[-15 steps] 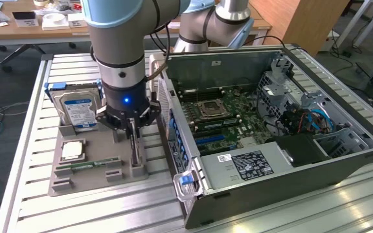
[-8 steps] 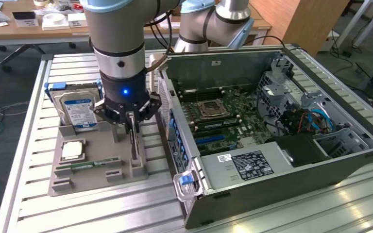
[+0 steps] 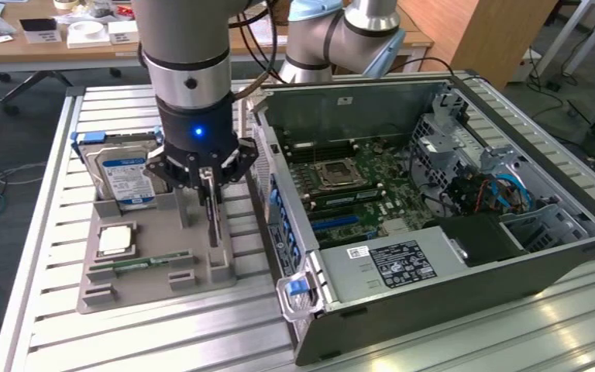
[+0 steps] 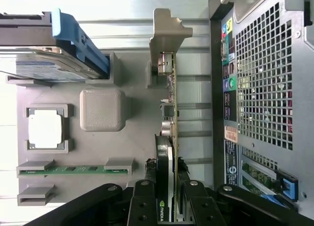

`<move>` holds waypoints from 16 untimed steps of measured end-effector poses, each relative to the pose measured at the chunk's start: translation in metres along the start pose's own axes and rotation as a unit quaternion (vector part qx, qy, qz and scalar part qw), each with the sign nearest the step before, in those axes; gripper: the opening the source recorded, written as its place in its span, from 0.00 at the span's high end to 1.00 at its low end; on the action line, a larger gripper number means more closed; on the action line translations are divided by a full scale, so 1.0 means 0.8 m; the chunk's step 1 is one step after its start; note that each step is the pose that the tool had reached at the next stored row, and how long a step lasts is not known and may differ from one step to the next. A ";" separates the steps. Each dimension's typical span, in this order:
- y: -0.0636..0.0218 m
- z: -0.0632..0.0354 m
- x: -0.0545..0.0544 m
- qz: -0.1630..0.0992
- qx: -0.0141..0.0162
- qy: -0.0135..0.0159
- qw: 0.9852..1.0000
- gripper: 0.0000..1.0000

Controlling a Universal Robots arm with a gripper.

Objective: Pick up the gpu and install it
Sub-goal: 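Pick up the gpu and move the gpu toward the slot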

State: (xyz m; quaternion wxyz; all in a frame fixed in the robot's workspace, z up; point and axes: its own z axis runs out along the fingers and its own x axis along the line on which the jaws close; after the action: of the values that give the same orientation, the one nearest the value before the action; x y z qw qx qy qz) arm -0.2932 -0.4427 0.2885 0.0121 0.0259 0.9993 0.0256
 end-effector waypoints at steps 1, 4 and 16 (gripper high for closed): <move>0.000 -0.002 0.000 0.000 0.000 0.000 1.000 0.73; 0.000 -0.008 0.000 0.000 0.000 0.000 1.000 0.73; 0.002 -0.036 -0.001 0.000 0.000 0.000 1.000 0.73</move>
State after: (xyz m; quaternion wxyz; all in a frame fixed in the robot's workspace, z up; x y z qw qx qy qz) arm -0.2931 -0.4427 0.3172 0.0121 0.0259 0.9993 0.0256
